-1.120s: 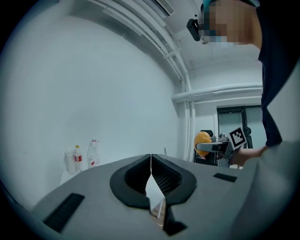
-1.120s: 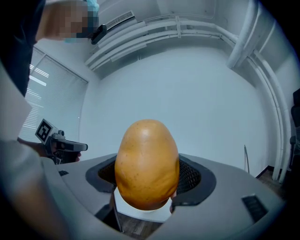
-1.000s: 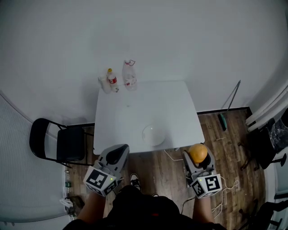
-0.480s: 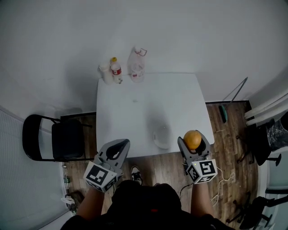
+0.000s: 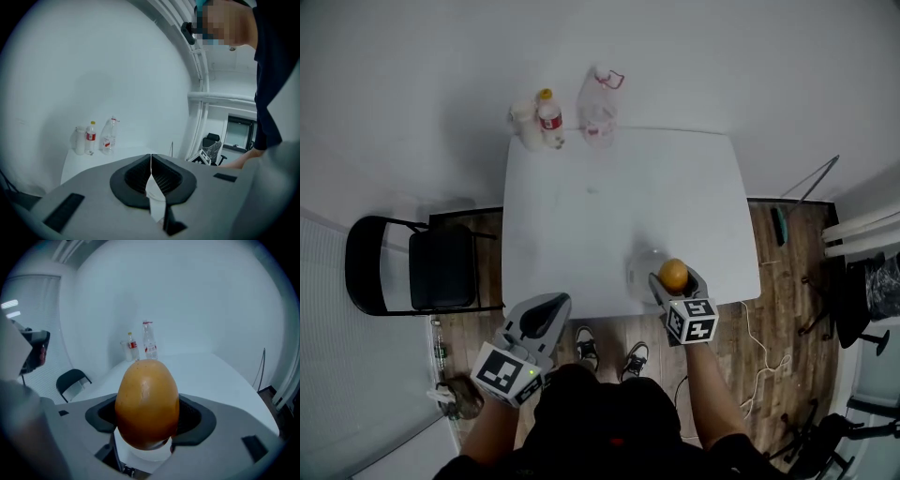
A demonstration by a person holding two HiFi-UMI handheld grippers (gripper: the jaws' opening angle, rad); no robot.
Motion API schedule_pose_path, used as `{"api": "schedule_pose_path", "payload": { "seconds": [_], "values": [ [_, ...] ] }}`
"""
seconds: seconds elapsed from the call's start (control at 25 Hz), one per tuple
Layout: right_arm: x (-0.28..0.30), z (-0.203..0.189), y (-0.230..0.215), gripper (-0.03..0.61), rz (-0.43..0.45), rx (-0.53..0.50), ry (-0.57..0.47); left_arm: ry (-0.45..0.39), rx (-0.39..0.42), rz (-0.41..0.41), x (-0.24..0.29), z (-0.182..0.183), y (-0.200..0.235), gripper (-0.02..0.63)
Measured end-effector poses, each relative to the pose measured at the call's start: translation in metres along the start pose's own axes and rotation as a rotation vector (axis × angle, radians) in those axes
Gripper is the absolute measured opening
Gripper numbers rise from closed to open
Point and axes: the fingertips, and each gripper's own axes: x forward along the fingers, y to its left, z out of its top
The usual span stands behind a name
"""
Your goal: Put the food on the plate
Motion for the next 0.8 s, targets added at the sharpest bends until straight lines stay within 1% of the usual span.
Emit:
{"api": "schedule_pose_path", "payload": {
  "seconds": [0.12,0.16,0.4,0.6,0.8],
  "values": [
    [0.029,-0.028,0.0,0.341,0.006,-0.107,0.103,0.015,-0.02,0.018,0.0,-0.012,-0.001,0.025],
    [0.036,-0.036,0.0,0.341,0.009,-0.123,0.131,0.017,-0.024,0.019,0.0,-0.015,-0.002,0.025],
    [0.057,-0.063,-0.009,0.341,0.009,-0.07,0.23,0.02,-0.044,0.001,-0.003,-0.023,-0.009,0.025],
    [0.067,-0.069,-0.008,0.341,-0.01,-0.147,0.264,0.018,-0.044,0.012,-0.001,-0.022,-0.002,0.025],
    [0.071,-0.075,-0.011,0.341,-0.034,-0.185,0.307,0.022,-0.046,0.01,0.001,-0.02,-0.002,0.025]
  ]
}}
